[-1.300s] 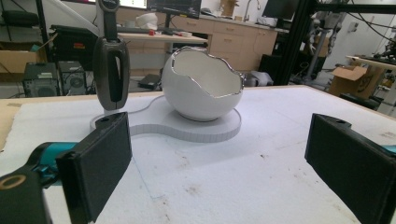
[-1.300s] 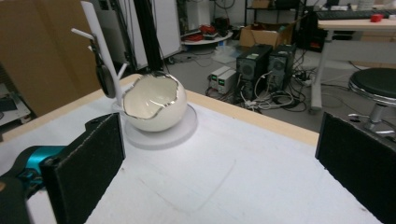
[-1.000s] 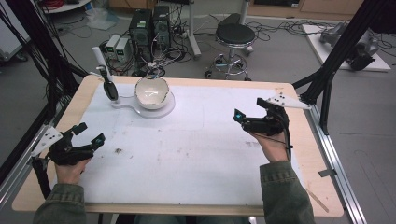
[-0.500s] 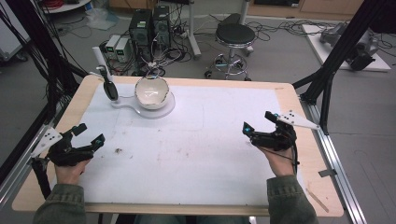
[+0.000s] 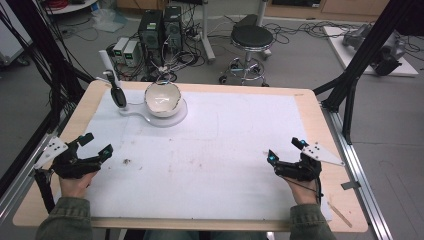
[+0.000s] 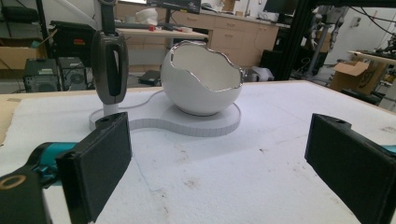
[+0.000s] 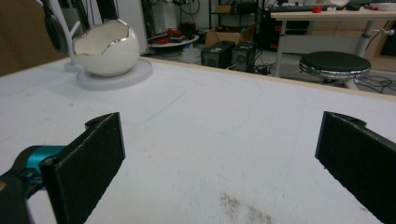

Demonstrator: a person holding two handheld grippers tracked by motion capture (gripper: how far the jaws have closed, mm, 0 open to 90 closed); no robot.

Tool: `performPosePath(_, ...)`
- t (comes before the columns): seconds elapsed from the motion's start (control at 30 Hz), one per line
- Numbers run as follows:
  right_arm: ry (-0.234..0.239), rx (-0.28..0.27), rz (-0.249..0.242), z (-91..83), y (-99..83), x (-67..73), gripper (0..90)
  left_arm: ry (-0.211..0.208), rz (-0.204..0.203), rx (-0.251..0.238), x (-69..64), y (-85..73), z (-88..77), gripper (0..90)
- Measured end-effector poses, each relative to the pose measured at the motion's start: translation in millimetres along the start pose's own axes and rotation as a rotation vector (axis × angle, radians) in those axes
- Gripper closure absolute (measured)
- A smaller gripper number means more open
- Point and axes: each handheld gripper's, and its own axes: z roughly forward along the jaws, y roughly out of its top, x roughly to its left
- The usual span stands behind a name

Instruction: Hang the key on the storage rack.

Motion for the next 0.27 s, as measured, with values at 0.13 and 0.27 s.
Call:
performPosePath(0.13,-0.014,-0.005,0.004,-6.2,-9.3,-1.9,0.6,0.0,0.0,0.004,-0.5,-0.3,0.4,7.7)
performPosePath(0.27,-0.022,-0.018,0.022,-9.5,-9.4,-4.0,0.6,0.0,0.002,0.003,-1.2,-0.3,0.6,7.7)
